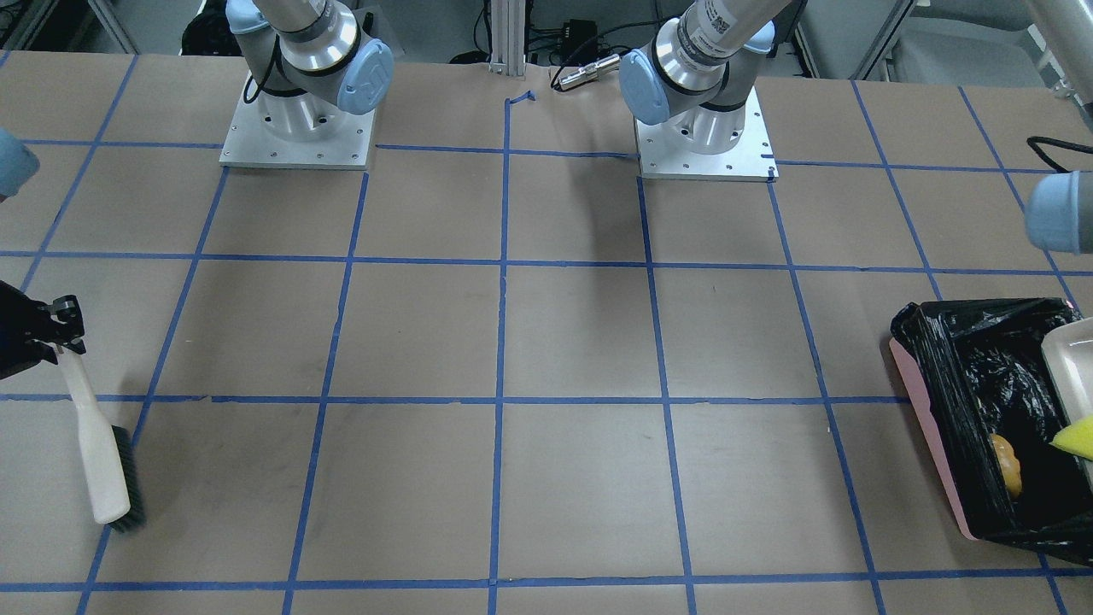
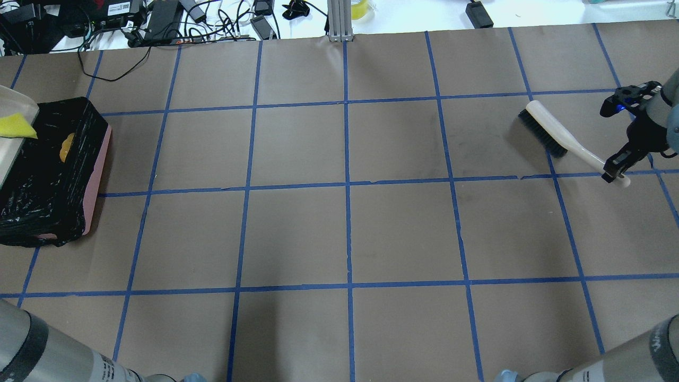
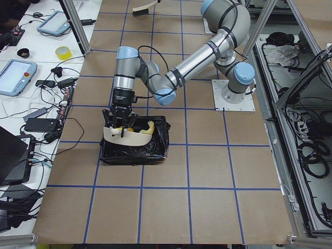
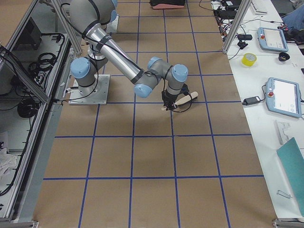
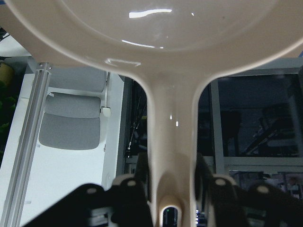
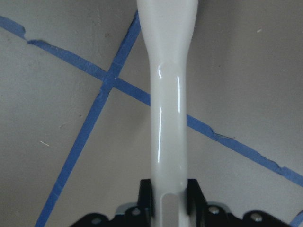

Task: Sweep and dump trash into bin
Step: 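Tilt the dustpan over the bin with the left gripper to dump the items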

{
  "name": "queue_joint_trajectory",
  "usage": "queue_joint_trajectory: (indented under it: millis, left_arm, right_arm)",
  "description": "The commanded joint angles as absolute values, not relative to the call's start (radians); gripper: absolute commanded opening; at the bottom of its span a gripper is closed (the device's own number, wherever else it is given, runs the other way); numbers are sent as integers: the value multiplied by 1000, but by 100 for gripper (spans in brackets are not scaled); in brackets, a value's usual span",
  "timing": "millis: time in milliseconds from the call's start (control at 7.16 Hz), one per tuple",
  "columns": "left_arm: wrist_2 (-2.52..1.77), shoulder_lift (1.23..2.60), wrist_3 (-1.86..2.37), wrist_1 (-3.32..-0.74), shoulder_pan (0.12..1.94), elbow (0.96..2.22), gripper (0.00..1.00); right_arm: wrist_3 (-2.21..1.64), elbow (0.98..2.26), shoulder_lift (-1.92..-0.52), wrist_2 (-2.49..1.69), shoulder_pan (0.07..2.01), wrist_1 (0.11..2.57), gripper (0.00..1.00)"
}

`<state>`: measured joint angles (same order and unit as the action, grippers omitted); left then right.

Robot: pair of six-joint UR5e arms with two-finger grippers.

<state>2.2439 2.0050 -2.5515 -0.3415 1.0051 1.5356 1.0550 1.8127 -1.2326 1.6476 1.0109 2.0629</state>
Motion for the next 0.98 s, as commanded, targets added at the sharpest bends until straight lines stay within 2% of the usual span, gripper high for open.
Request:
queue_joint_trajectory:
  millis: [0, 140, 279, 419, 838]
  left_arm:
    - [2249, 1988, -2602, -204, 1012, 1607, 0]
    - [2249, 1979, -2608, -199, 1015, 1618, 0]
    - [2249, 1976, -2612, -193, 1015, 1623, 0]
    - [2238, 1970, -2614, -224, 1012, 1609, 0]
    - [2110, 1933, -2531, -660, 1003, 1432, 0]
  right_arm:
    - [1058, 1809, -1238, 1643, 1011, 2063, 82]
    - [1058, 1807, -1239, 1641, 1011, 2063, 96]
    - [1058, 1806, -1241, 1641, 1012, 2063, 99]
    - [1057, 1792, -1243, 1641, 1017, 2060, 100]
    - [975, 1772, -1276, 1640, 1022, 2052, 100]
